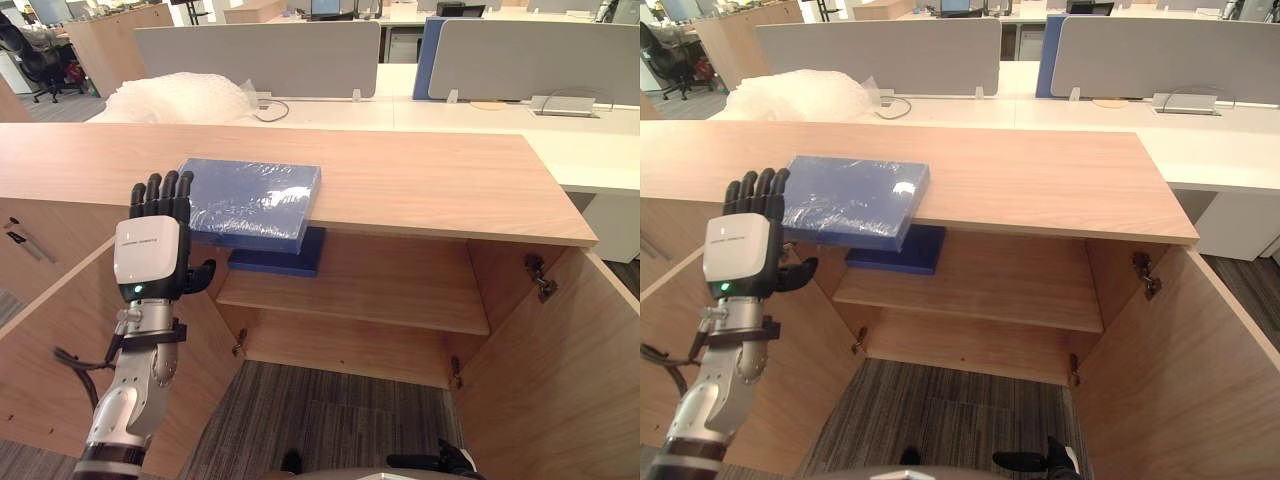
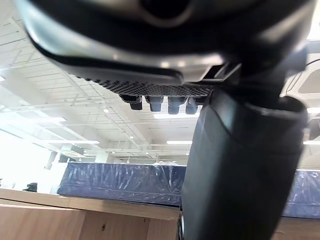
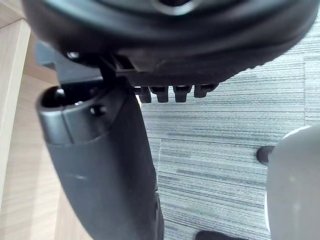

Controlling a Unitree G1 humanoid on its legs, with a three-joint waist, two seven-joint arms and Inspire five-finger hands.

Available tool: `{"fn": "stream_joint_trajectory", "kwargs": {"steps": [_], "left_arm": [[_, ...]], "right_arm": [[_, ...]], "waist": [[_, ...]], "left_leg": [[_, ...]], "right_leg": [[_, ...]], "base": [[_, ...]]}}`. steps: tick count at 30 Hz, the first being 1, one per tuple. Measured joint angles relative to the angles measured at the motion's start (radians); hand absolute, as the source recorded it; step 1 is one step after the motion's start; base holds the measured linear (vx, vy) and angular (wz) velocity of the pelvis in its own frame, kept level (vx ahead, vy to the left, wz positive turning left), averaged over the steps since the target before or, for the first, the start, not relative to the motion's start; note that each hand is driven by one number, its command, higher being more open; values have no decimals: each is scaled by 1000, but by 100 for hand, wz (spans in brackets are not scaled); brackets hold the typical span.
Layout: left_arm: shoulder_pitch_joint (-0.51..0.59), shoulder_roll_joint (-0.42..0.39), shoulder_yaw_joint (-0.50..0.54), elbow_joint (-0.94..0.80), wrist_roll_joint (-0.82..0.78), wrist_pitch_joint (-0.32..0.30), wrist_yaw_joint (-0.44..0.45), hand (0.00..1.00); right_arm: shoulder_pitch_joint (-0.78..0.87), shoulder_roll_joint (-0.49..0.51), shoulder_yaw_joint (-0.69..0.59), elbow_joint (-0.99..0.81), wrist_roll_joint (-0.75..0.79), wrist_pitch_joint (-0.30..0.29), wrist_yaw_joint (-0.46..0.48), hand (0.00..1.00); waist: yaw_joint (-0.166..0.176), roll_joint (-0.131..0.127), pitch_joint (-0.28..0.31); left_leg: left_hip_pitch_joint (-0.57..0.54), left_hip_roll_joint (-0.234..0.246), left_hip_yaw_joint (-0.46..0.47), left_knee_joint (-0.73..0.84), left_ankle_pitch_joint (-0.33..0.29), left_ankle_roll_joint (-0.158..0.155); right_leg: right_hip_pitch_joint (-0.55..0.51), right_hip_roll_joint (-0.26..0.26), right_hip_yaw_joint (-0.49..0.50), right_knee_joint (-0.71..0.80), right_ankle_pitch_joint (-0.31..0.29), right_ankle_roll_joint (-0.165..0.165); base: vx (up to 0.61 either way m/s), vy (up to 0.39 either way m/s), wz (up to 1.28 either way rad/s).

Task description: Walk over to the cabinet, pick up the folder, carry it to the office cabinet, place the folder inside the office cabinet, then close the office cabinet door

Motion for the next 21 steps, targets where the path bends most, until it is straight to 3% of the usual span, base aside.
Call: {"fn": "stream_joint_trajectory", "kwargs": {"steps": [11, 12, 21], "left_arm": [[-166, 72, -113, 161, 0, 1, -25, 100], [-181, 73, -122, 180, 0, 0, -31, 0], [-248, 75, -183, 288, -1, -16, -45, 0]], "right_arm": [[0, 0, 18, -15, 1, 2, 2, 100], [0, 0, 18, -16, 1, 2, 2, 100], [-1, 2, 15, -23, 2, 2, 1, 100]], "waist": [[-22, 2, -3], [-25, 3, -3], [-43, 4, -8]], "left_leg": [[12, 5, 31, 0, -2, -2], [14, 6, 34, 0, -2, -2], [10, 6, 41, 0, -2, -2]], "right_leg": [[-2, -1, 23, 2, 0, 0], [-2, -1, 26, 3, 0, -1], [-18, -4, 36, 15, 1, -1]], "base": [[4, -1, -7], [-20, 0, -7], [-16, 5, -3]]}}
